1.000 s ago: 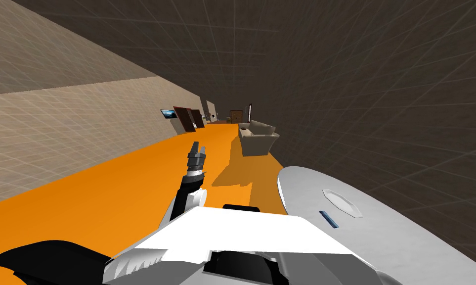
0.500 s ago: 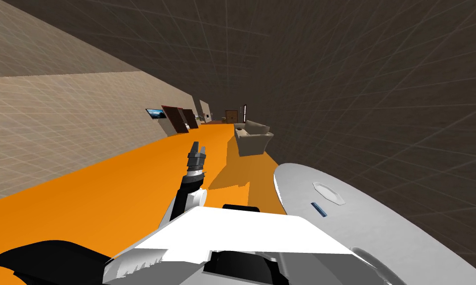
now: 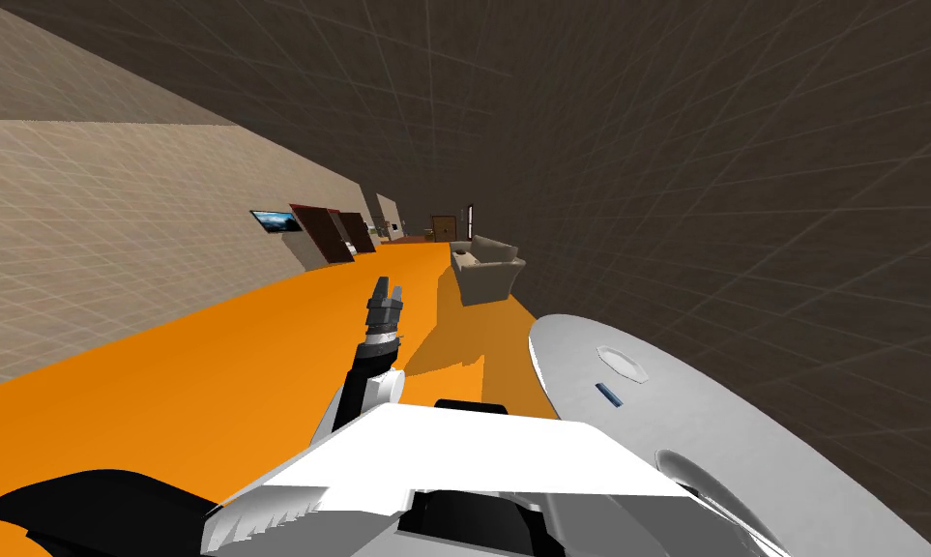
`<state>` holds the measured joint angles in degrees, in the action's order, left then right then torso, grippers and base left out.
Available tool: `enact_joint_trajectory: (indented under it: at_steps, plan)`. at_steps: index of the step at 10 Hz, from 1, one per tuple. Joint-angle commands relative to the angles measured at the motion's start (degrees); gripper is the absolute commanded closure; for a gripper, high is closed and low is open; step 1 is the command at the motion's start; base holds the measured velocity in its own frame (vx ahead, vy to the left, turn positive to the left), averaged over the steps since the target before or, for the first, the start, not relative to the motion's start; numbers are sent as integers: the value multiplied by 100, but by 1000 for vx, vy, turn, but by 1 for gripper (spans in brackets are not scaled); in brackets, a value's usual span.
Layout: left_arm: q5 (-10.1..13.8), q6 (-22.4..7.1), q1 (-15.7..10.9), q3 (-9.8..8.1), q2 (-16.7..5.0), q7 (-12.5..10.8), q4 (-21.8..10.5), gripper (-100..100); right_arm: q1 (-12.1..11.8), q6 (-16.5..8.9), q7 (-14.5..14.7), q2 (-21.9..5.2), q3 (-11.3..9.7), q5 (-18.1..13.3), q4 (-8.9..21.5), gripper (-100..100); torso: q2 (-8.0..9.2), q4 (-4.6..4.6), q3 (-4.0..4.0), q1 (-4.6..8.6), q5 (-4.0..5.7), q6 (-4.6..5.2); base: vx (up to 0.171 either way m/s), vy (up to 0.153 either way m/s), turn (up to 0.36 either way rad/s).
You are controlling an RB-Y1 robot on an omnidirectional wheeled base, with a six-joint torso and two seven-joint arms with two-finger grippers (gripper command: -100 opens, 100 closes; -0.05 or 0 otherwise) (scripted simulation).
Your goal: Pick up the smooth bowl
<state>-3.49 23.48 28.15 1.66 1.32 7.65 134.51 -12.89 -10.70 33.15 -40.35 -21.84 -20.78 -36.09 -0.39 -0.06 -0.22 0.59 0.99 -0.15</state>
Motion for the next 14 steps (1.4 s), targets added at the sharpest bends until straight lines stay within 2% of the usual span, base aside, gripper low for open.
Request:
enact_joint_trajectory:
  at_steps: [1,3,4,6,7,8,9,11,12,14]
  plan:
    - [0,0,0,0,0,0,0,0,286,81,-205,-108,-286,34,154,100,0,0,0,0,0,0,20,25,-282]
    - [0,0,0,0,0,0,0,0,317,81,-205,-108,-619,34,154,100,1,1,1,-2,-2,0,11,17,-46]
    - [0,0,0,0,0,0,0,0,560,109,-370,-224,-846,125,263,100,3,2,2,2,-2,-3,12,16,-253]
    - [0,0,0,0,0,0,0,0,606,109,-370,-224,-1106,125,263,100,4,1,2,-2,-6,2,6,16,-75]
    - [0,0,-1,0,0,0,0,0,895,137,-536,-341,-1266,216,372,100,5,3,4,-1,-5,-3,10,15,-275]
    - [0,0,1,-1,0,0,0,0,895,137,-536,-341,-1580,216,372,100,4,2,3,-3,-15,7,15,19,-124]
    - [0,0,0,0,0,0,0,0,1101,165,-701,-457,-1768,307,481,100,4,0,2,-6,-8,2,19,29,-216]
    - [0,0,0,0,0,0,0,0,1184,165,-701,-457,-2080,307,481,100,3,3,3,-12,-14,0,9,20,-62]
    - [0,0,-1,0,0,0,0,0,1437,194,-866,-574,-2318,398,589,100,6,3,4,-8,-11,-2,12,17,-243]
    - [0,0,0,0,0,0,0,0,1472,194,-866,-574,-2567,398,589,100,7,3,5,-12,-18,2,6,16,-70]
